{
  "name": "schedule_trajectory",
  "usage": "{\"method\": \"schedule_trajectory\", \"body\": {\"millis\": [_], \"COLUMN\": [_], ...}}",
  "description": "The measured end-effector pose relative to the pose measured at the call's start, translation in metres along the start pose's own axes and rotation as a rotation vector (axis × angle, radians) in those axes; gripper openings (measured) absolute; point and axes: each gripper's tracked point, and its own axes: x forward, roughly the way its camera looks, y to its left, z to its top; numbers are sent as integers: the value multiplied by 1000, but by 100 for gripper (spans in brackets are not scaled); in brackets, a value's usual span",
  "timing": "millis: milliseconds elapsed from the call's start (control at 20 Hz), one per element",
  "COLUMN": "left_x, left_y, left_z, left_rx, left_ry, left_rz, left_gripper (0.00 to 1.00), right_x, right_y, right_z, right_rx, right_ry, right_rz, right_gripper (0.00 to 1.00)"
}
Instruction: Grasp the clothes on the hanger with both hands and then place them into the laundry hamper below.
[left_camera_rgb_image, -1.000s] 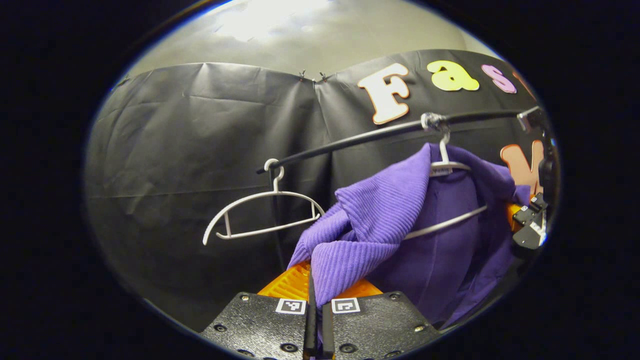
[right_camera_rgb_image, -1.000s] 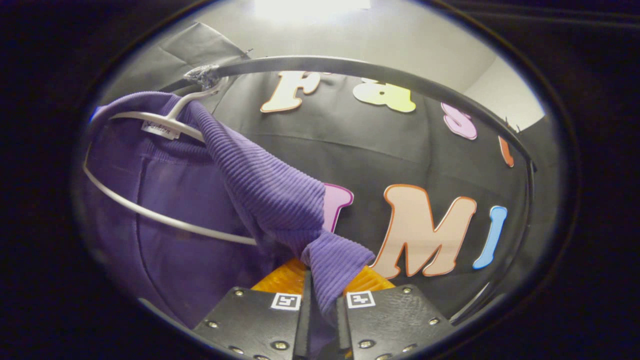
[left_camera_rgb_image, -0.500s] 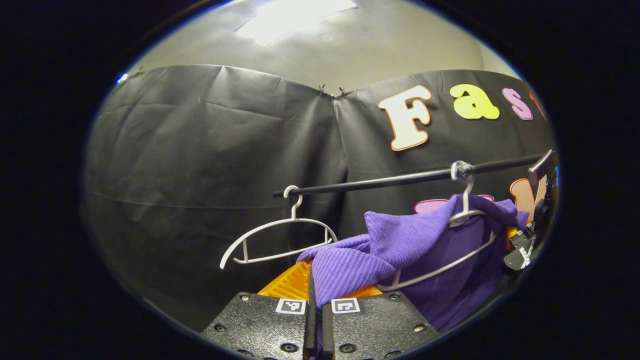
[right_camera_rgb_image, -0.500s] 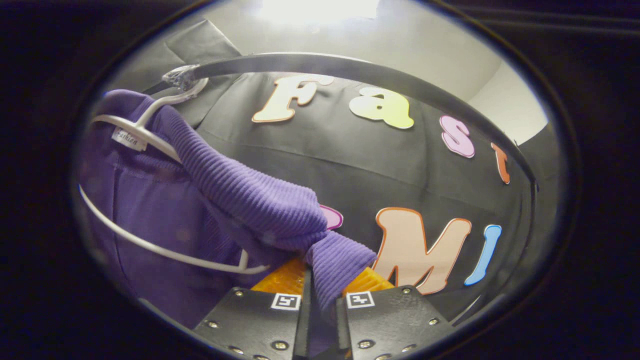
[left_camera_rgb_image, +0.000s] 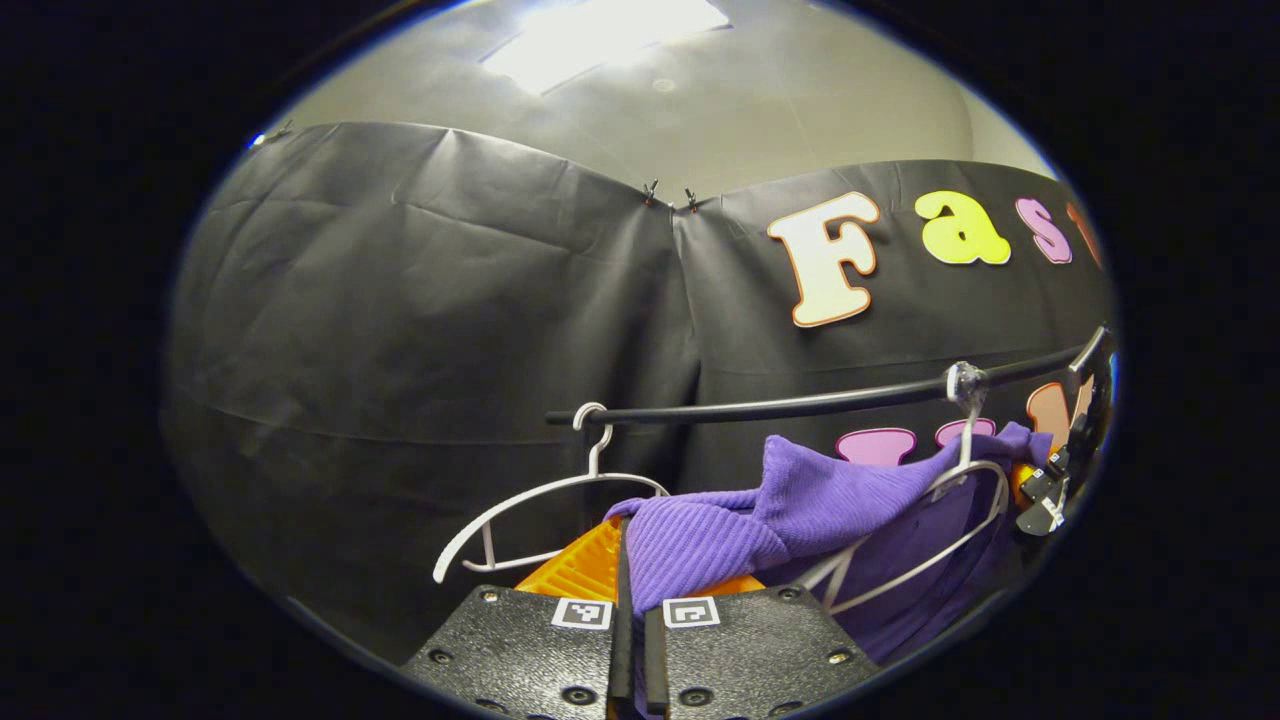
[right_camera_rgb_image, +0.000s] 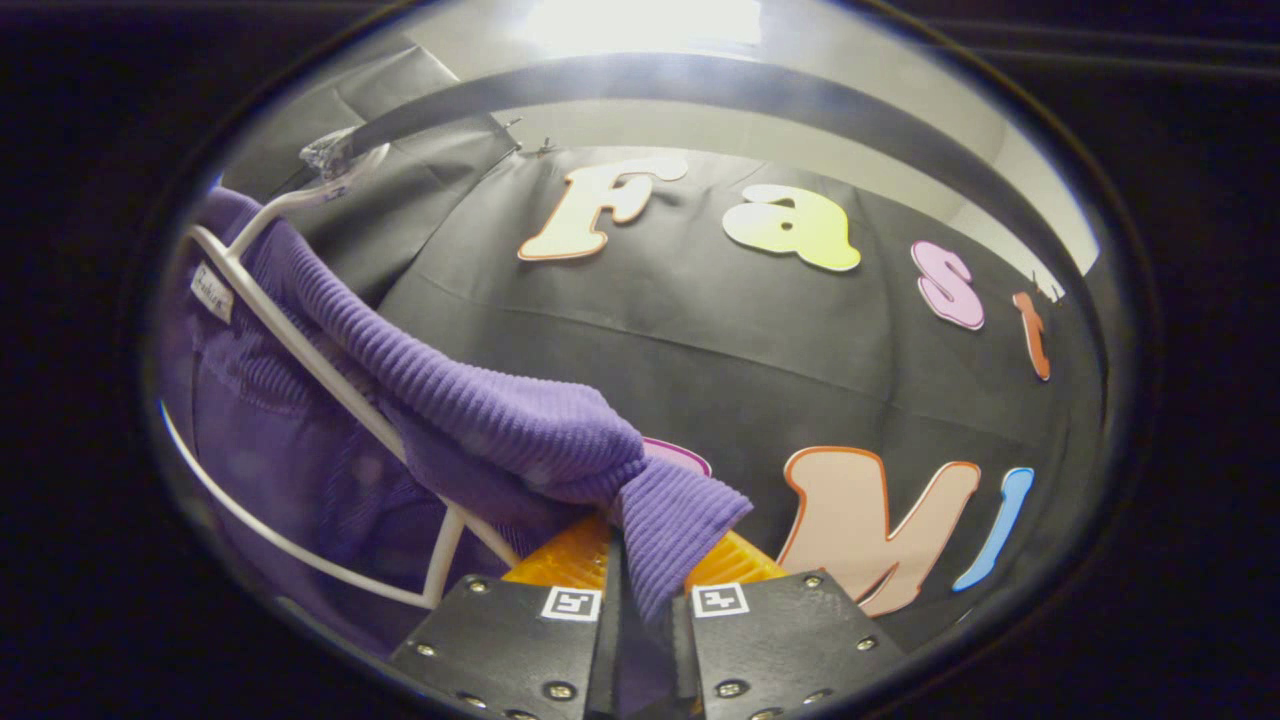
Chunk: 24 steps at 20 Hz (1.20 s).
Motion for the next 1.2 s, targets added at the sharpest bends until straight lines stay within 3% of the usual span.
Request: {"method": "schedule_trajectory", "body": {"millis": [300,600,700,750,850,1000,1200], "left_x": [17,20,17,15,9,0,-19], "left_y": [-7,-15,-17,-15,-11,-8,-4], "left_z": [-18,-59,-72,-78,-92,-114,-147], "left_rx": [0,-13,-22,-23,-23,-36,0], "left_ry": [20,88,111,120,141,181,242], "left_rz": [-83,-130,-130,-125,-107,-84,-67], "left_gripper": [5,5,5,2,5,5,5], "right_x": [14,16,9,1,-12,-21,-50], "right_y": [1,1,6,3,2,7,13], "right_z": [-16,-45,-60,-67,-79,-96,-124], "right_rx": [13,58,77,78,76,64,48], "right_ry": [20,111,142,156,178,212,278], "right_rz": [38,60,66,66,75,88,98], "right_gripper": [19,19,15,23,23,15,19]}}
